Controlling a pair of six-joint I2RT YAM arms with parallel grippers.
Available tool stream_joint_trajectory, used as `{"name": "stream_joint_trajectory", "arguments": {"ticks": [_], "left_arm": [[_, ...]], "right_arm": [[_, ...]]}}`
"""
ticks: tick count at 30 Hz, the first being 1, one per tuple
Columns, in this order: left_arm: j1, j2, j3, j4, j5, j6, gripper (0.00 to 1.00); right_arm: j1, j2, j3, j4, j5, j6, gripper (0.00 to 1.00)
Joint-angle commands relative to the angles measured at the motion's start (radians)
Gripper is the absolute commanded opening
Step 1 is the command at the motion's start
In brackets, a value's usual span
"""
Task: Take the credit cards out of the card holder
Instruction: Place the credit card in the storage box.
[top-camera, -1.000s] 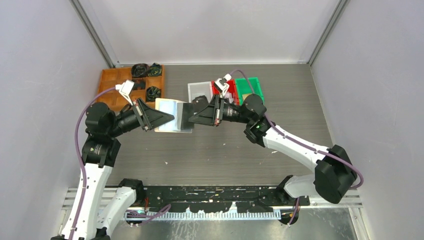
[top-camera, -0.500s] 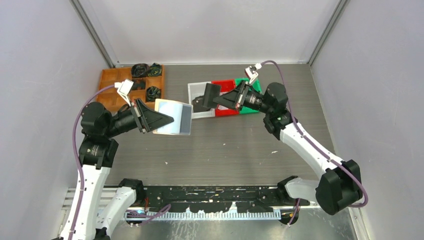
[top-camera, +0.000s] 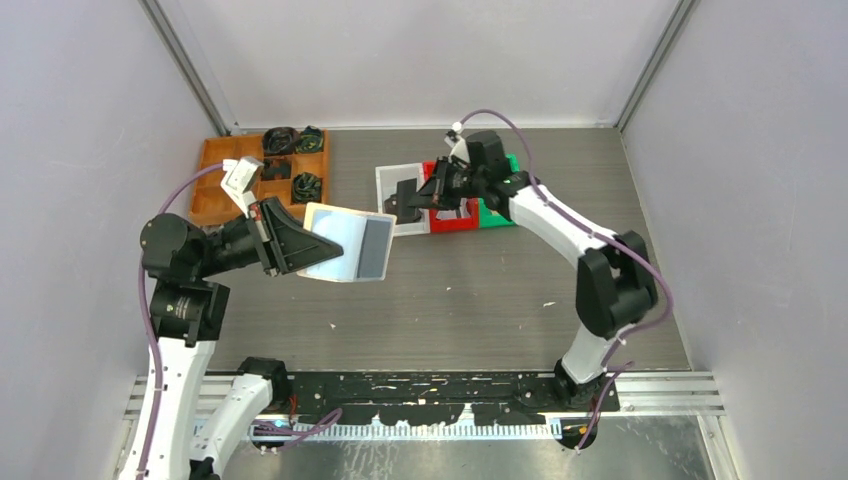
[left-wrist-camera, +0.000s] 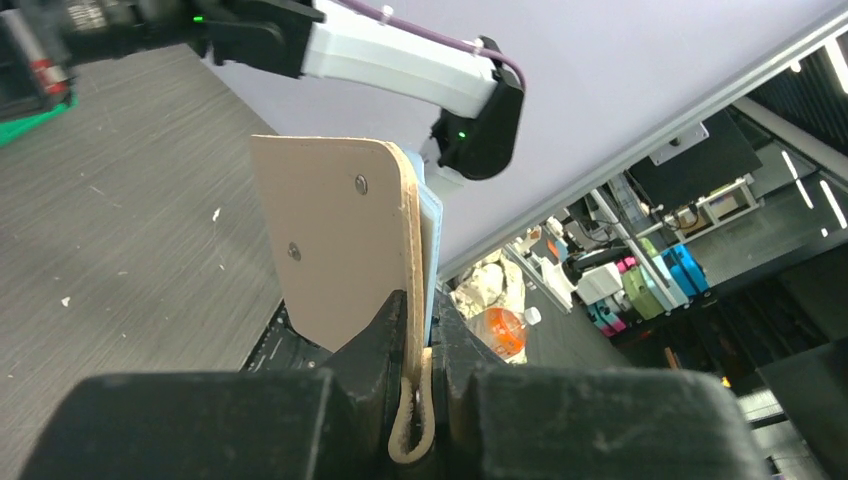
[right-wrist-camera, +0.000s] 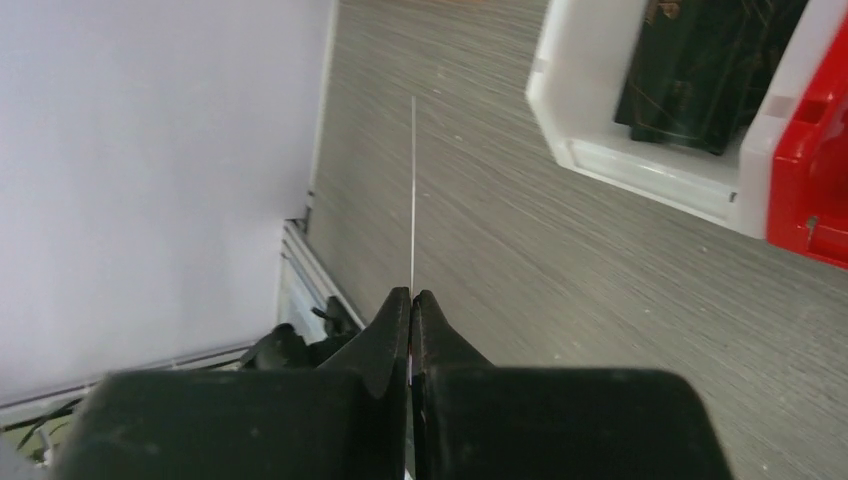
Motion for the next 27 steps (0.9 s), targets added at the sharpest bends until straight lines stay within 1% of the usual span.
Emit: {"name": "stream_joint_trajectory", "arguments": {"ticks": [1,7,12,17,22,27], "left_arm": [[0.004,-0.019,0.059,0.011,0.025,0.039,0.00],[0.004,-0.026,0.074,-0.045,0.026,0.089,0.00],[0.004,-0.032,0.075,-0.053,0.031,0.100,0.00],[0.002,-0.038,0.077,-0.057,0.033,0.106,0.00],[0.004,-0.035,0.081,-0.062,0.033,0.116,0.00],[0.004,-0.027,0.080,-0.063,0.025,0.123,0.00]], "right_arm": [[0.043,0.090,0.173,-0.143,0.094,-0.118,0.01],[0.045,0.260,0.337,-0.231,0.207,-0.156,0.01],[0.047,0.416,0.536,-0.348,0.265,-0.209,0.01],[0.047,0.538,0.672,-0.415,0.300,-0.238,0.01],[0.058,0.606,0.743,-0.434,0.308,-0.253,0.01],[0.072,0.633,0.771,-0.438,0.303,-0.258,0.03]]}}
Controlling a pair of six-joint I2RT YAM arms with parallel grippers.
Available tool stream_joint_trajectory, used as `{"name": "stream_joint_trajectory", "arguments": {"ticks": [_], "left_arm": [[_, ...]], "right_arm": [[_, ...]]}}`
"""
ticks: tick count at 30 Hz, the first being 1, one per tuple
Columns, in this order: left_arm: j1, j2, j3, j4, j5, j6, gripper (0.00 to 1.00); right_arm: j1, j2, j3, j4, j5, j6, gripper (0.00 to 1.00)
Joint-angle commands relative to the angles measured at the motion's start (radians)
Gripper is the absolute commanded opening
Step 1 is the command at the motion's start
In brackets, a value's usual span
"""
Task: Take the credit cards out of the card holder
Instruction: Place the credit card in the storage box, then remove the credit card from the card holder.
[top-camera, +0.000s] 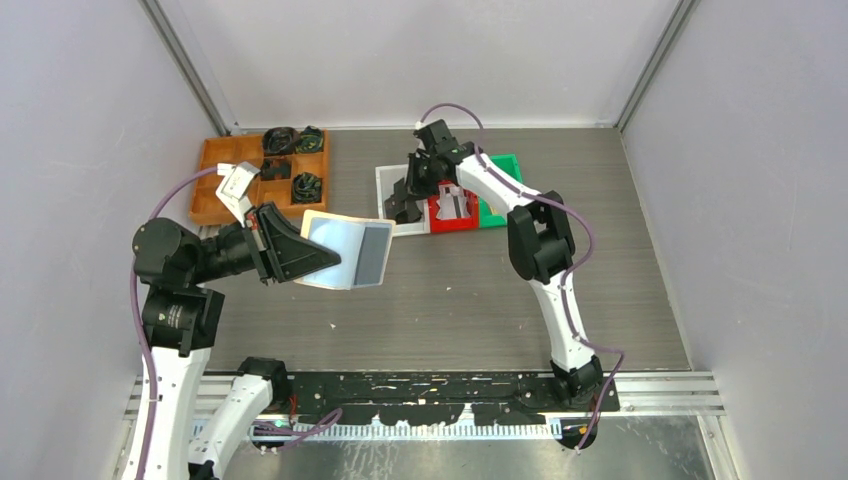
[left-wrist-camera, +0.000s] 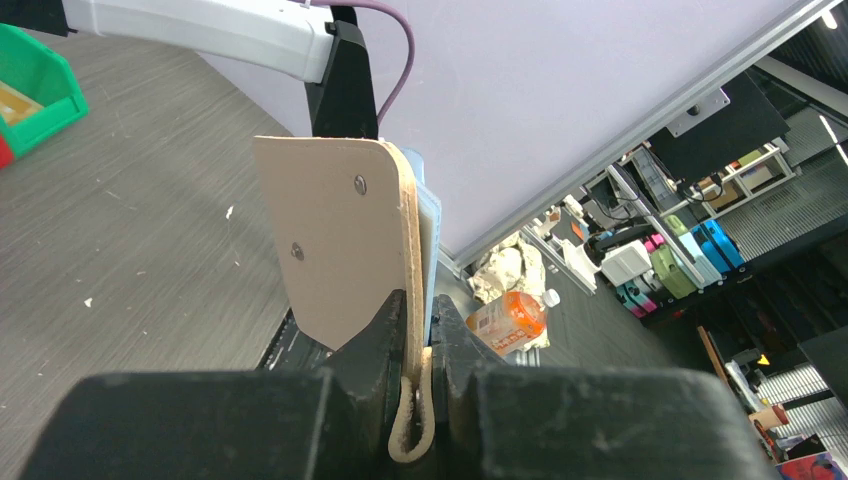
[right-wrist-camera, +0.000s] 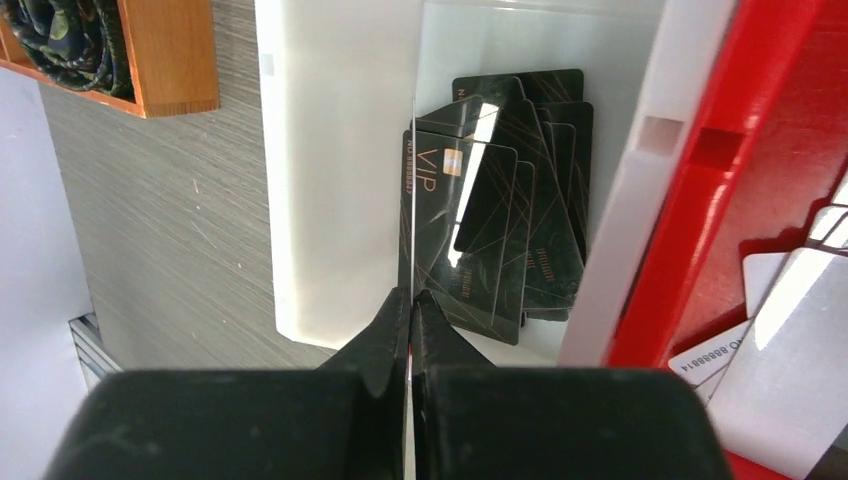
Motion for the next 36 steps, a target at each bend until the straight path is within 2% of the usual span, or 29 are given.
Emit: {"name": "stream_joint_trajectory", "arguments": {"ticks": [1,8,10,15,17,19,21,22,25,28,30,33,36], "left_arm": [[0.003,-0.003,0.037,0.022,-0.001,0.022,0.00],[0.003,0.002,0.038,0.022,-0.003,0.022,0.00],[0.003,0.003,0.039,0.025,-0.004,0.022,0.00],[0.003,0.008,0.047,0.035,-0.008,0.016,0.00],[0.003,0.007,0.052,0.038,-0.005,0.012,0.00],[0.003,0.006,0.054,0.045,-0.004,0.005,0.00],[0.003,0.003,0.050,0.059,-0.005,-0.006,0.00],[0.003,0.002,0.049,0.065,-0.004,-0.011,0.00],[0.003,0.002,0.049,0.076,-0.002,-0.023,0.00],[0.003,0.003,0.047,0.087,-0.004,-0.030,0.00],[0.003,0.004,0.046,0.101,-0.004,-0.043,0.00],[0.003,0.011,0.044,0.130,-0.007,-0.070,0.00],[0.003,0.018,0.044,0.149,-0.010,-0.091,0.00]], "right_arm": [[0.018,-0.010,0.070,-0.006,0.008,-0.023,0.04],[0.020,-0.097,0.026,-0.024,0.020,-0.040,0.44],[0.023,-0.154,-0.011,0.001,0.016,-0.038,0.52],[0.030,-0.315,-0.095,0.076,-0.025,-0.012,0.61],[0.031,-0.428,-0.162,0.142,-0.068,0.019,0.64],[0.030,-0.540,-0.284,0.283,-0.140,0.086,0.71],[0.030,-0.657,-0.438,0.483,-0.227,0.187,0.84],[0.030,-0.713,-0.523,0.623,-0.258,0.259,0.90],[0.031,-0.847,-0.805,1.052,-0.324,0.507,0.98],[0.044,-0.911,-1.005,1.476,-0.324,0.775,1.00],[0.069,-0.925,-1.096,1.689,-0.318,0.901,1.00],[0.123,-0.936,-1.179,1.867,-0.292,0.977,0.99],[0.194,-0.941,-1.229,1.962,-0.251,0.969,0.99]]}}
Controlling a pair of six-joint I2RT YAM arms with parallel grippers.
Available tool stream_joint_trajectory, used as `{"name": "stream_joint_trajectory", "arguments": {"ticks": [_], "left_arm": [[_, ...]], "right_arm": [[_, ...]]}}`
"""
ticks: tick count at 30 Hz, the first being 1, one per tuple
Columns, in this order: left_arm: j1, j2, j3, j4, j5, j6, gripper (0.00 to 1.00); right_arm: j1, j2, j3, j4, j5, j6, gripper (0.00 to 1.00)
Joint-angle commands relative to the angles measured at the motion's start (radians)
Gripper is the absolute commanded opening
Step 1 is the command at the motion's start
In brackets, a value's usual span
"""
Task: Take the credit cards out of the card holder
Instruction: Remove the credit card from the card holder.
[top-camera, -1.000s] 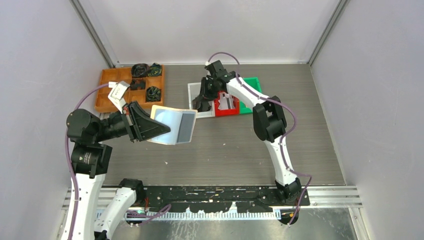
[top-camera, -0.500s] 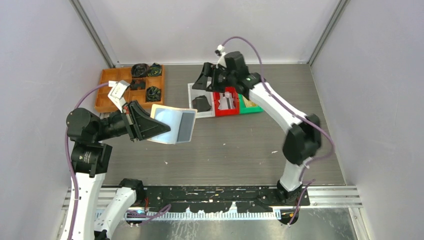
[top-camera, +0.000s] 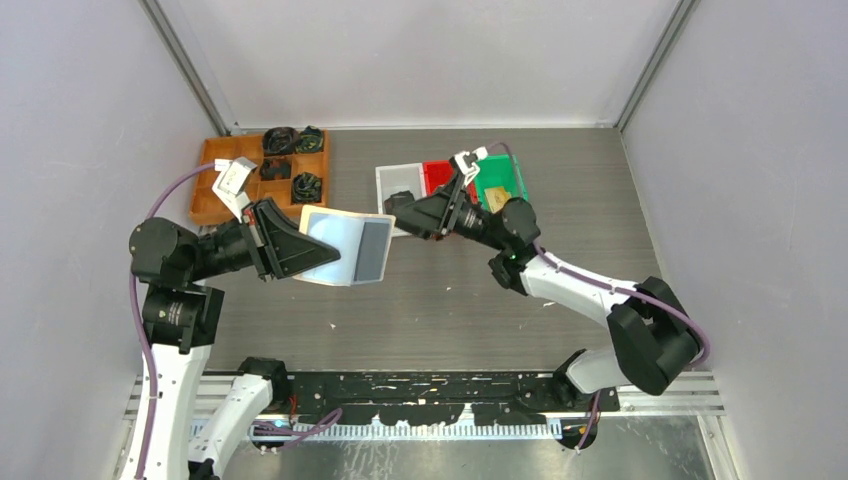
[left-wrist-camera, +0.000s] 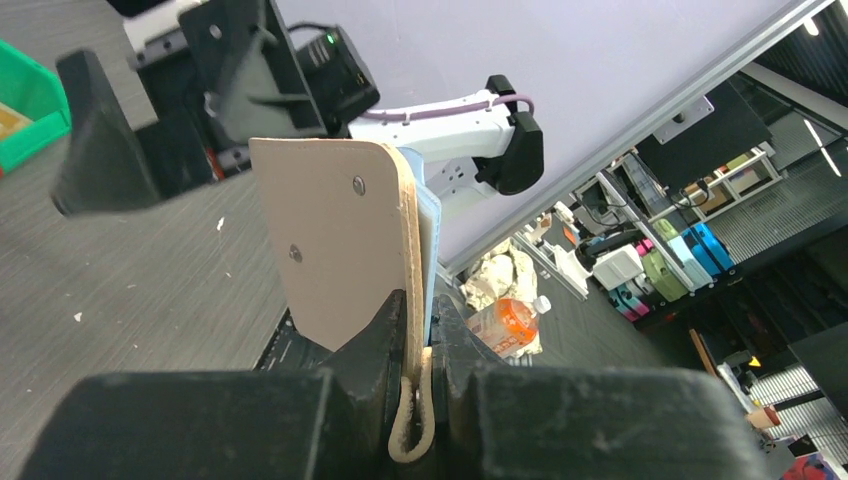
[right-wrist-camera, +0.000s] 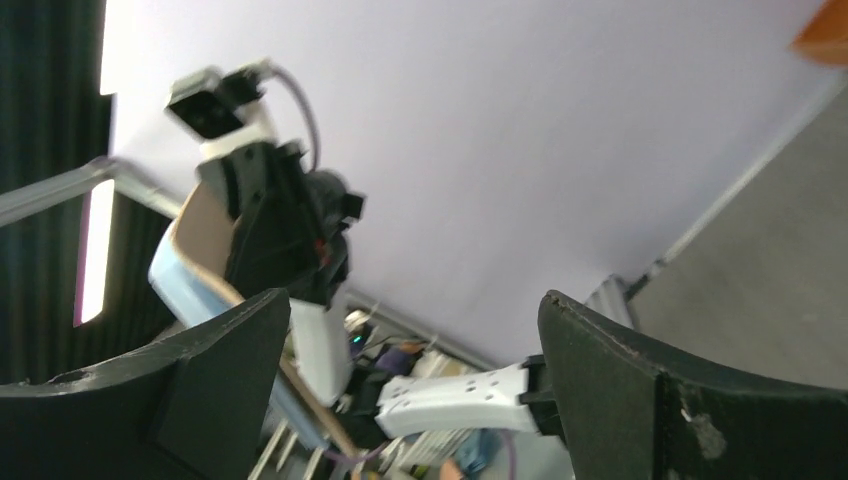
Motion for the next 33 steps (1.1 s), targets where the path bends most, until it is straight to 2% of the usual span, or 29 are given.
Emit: {"name": "stream_joint_trajectory", "arguments": {"ticks": [1,8,18,23,28,33], "left_arm": [[0.002,0.007,0.036,0.101,-0.011,-0.050,0.00],[0.003,0.008,0.040,0.081,-0.014,-0.037,0.00],[0.004,-0.006,0.037,0.058,-0.033,-0.019,0.00],[0.003,-0.008,0.042,0.044,-0.035,-0.009,0.00],[0.004,-0.011,0.042,0.039,-0.038,-0.005,0.00],[0.003,-0.013,0.043,0.034,-0.043,-0.002,0.00]], "right_arm": [[0.095,-0.021,-0.030,0.412,0.034,0.126,1.00],[0.171,-0.042,-0.021,0.442,0.028,0.125,0.95],[0.170,-0.169,-0.140,0.357,0.122,0.086,0.92],[0.170,-0.218,-0.145,0.344,0.122,0.069,0.92],[0.170,-0.263,-0.132,0.263,0.117,0.048,0.90],[0.170,-0.274,-0.146,0.260,0.111,0.050,0.84]]}}
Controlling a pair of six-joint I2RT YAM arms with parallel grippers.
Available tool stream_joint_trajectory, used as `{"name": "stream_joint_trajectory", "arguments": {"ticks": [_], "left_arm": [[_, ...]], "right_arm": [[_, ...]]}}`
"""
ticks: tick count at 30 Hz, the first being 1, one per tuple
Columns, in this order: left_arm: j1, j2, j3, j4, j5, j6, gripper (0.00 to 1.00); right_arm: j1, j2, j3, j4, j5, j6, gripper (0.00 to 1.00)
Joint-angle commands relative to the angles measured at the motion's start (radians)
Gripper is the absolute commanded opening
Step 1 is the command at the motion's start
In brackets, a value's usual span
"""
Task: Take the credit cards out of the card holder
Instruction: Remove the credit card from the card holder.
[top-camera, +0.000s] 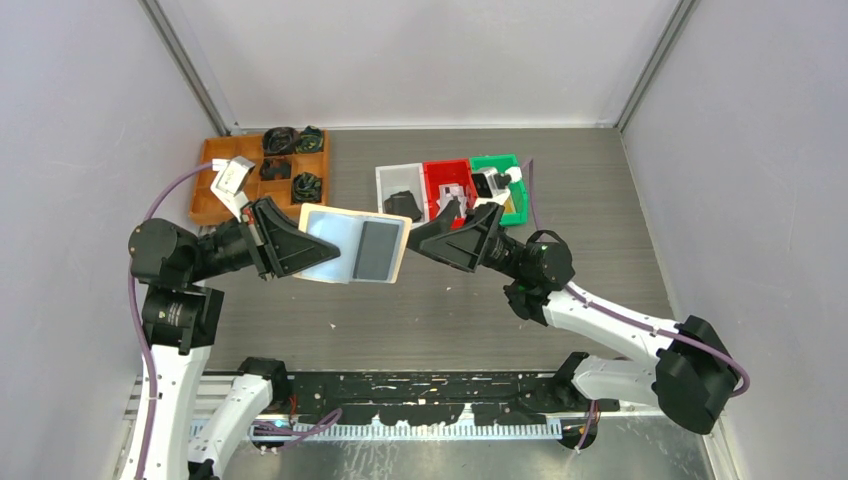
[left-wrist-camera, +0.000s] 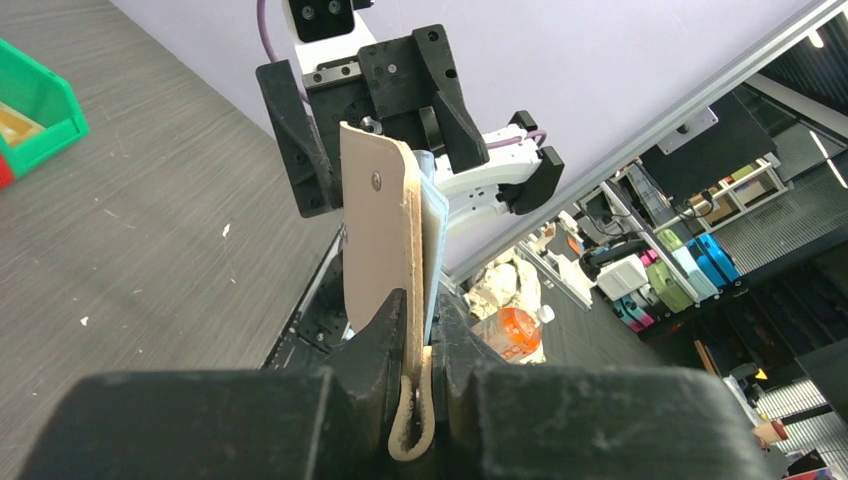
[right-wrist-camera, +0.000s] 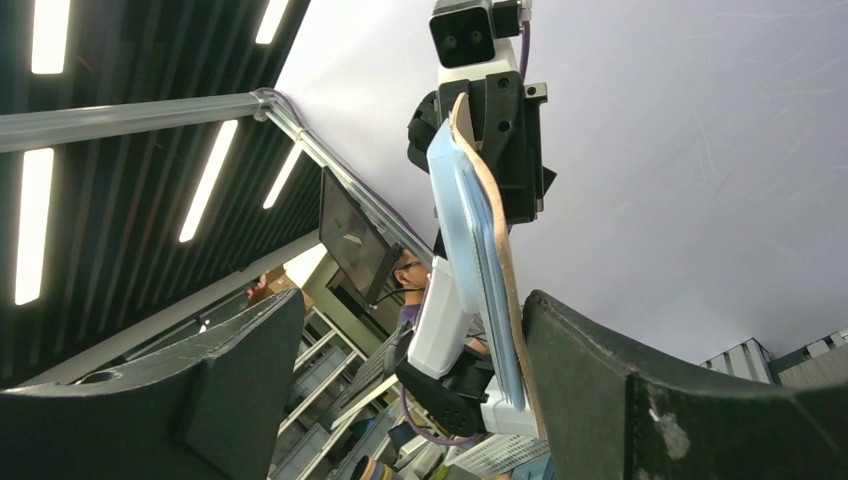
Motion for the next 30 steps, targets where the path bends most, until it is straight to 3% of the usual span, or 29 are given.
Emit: {"name": "stream_joint_trajectory", "arguments": {"ticks": [1,9,14,18,30], "left_arm": [[0.003,-0.012,0.044,0.018,-0.018,0.012,0.00],[0.004,-0.008,0.046,0.018,-0.022,0.012,0.00],[0.002,-0.007,0.048,0.018,-0.024,0.013,0.00],[0.003,-0.008,0.051,0.003,-0.024,0.026,0.00],[0.003,-0.013,0.052,-0.019,-0.040,0.049,0.00]], "right_arm": [[0.002,-0.030,0.002,0.009,0.003,-0.023,0.82],[0.005,-0.039,0.049,-0.138,-0.006,-0.100,0.56],[0.015,0.004,0.084,-0.087,-0.039,-0.074,0.46],[0.028,0.018,0.099,-0.083,-0.060,-0.072,0.24],[0.033,-0.005,0.105,-0.078,-0.085,-0.069,0.28]]}}
